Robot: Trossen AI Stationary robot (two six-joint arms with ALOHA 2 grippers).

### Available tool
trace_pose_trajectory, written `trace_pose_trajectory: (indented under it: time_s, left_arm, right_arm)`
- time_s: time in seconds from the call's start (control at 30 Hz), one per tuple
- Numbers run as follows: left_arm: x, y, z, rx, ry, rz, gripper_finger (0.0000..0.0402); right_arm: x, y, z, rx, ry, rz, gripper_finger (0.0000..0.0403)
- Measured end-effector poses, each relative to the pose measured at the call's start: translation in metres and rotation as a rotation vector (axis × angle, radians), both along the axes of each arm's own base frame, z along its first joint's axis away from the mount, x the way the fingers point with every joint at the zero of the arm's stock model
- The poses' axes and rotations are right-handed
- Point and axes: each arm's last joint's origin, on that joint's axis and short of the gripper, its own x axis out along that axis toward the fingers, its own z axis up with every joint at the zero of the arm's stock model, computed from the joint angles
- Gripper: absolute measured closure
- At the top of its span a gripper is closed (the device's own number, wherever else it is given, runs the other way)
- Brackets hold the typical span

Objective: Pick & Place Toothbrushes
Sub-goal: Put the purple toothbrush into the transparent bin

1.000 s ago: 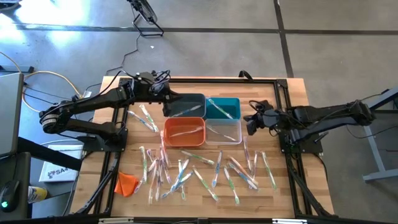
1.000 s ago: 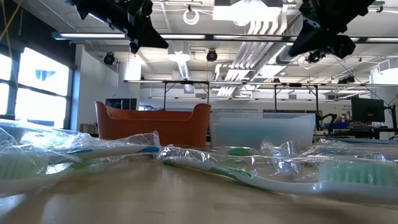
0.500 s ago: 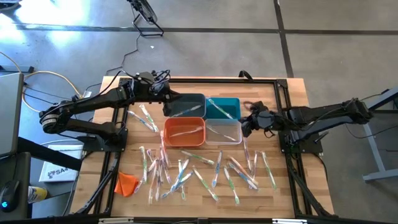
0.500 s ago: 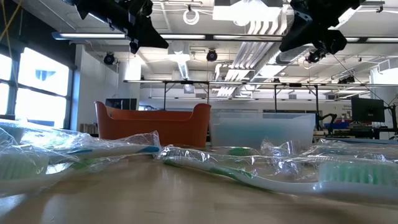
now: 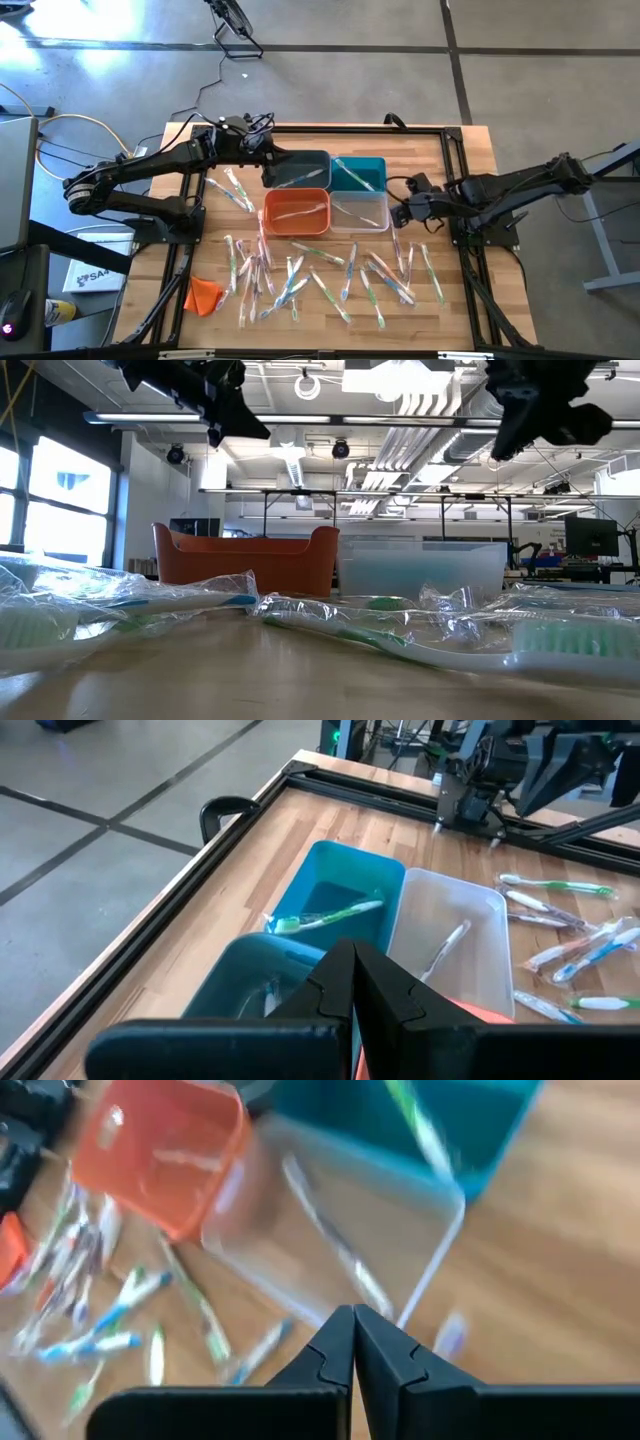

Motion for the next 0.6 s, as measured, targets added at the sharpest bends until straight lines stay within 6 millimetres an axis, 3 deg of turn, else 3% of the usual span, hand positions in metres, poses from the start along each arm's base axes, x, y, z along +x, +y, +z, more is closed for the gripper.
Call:
trace_pose_trajectory:
  time_s: [0.23, 0.6]
  left_arm:
    - [0.000, 0.000, -0.001, -0.004, 0.008, 0.000, 0.0401]
    - [0.000, 0.000, -0.001, -0.001, 0.009, 0.000, 0.0401]
  right_arm:
    - [0.003, 0.010, -0.007, 0.146, 0.066, 0.047, 0.0400]
    - [0.015, 0.022, -0.028, 0.190, 0.211, 0.094, 0.0397]
